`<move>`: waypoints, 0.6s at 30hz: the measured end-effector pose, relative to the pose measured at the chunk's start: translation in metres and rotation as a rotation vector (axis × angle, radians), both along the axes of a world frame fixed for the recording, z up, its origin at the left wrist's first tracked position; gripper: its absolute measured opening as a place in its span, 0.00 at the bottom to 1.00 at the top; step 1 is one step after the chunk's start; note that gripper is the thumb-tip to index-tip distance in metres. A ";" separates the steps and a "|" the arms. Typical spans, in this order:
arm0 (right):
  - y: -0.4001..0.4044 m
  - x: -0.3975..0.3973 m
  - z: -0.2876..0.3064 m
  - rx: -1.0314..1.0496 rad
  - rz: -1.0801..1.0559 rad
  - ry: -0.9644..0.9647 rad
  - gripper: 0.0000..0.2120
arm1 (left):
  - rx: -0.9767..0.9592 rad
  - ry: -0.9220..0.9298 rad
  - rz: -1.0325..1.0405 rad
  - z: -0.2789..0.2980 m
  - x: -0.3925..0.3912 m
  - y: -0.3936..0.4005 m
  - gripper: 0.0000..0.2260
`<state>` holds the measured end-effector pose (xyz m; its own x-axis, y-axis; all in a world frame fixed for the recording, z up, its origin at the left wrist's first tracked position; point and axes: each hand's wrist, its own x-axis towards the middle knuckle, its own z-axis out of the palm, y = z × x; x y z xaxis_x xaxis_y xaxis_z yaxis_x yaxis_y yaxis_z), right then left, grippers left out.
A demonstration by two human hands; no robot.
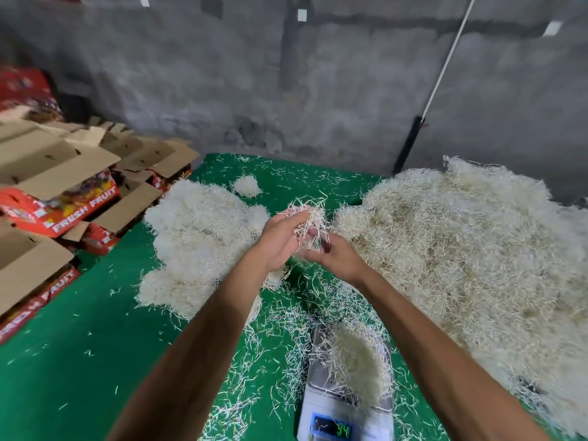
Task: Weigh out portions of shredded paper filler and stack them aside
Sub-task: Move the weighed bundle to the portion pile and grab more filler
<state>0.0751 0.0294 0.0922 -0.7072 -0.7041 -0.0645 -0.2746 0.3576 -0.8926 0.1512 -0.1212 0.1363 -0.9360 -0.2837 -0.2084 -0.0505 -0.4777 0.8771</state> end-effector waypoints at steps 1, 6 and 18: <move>-0.003 0.001 -0.002 -0.010 -0.005 0.005 0.13 | 0.002 -0.007 0.002 0.002 0.000 -0.001 0.19; 0.008 -0.023 -0.019 0.117 -0.202 0.148 0.09 | 0.106 -0.022 0.135 -0.004 0.002 -0.021 0.14; 0.135 -0.092 -0.076 -0.257 -1.087 -0.398 0.15 | -0.370 -0.210 0.077 -0.069 -0.003 0.006 0.19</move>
